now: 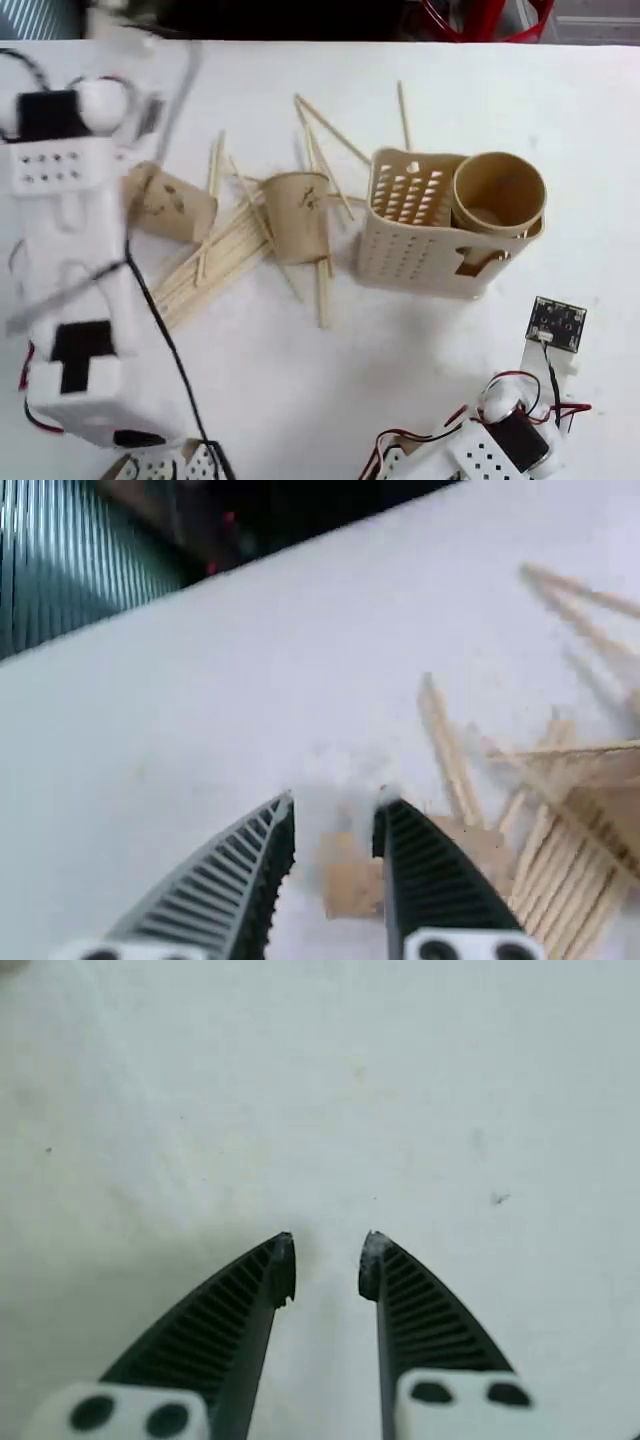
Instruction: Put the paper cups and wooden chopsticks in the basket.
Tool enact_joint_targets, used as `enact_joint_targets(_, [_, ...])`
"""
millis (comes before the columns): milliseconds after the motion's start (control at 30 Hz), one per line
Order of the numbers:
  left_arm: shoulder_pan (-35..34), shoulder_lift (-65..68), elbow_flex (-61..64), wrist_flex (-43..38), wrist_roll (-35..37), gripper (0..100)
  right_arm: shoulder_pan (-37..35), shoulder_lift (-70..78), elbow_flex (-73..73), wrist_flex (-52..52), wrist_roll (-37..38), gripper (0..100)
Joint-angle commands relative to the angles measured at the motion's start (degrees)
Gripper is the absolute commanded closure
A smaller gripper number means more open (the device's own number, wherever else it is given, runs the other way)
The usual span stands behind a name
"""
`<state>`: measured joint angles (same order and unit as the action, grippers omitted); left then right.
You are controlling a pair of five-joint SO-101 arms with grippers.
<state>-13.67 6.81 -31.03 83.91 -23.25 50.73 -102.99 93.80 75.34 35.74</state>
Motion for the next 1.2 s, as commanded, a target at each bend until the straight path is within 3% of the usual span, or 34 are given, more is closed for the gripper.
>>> enact_joint_targets(0, [-6.1,5.3,0.9,-5.6,0.5,85,0.0,-0.3,-0.4,-1.0,0.3,87.8])
enact_joint_targets(333, [-8.0,24.5,1.4,-14.2,0.5,78,0.0,-0.3,-0.4,-1.0,0.2,87.8])
enact_joint_targets(533, [-14.7,32.7,1.4,-20.8,0.2,78,0.0,-0.3,-0.4,-1.0,0.3,87.8])
enact_joint_targets(867, [-22.3,37.8,1.4,-21.1,0.0,78,0.0,-0.3,-0.4,-1.0,0.3,87.8])
enact_joint_targets(967, [-22.6,35.0,0.8,-17.8,0.1,78,0.0,-0.3,-0.4,-1.0,0.3,87.8])
enact_joint_targets(1167, [-21.8,20.9,-4.7,1.1,0.4,78,0.0,-0.3,-0.4,-1.0,0.3,87.8])
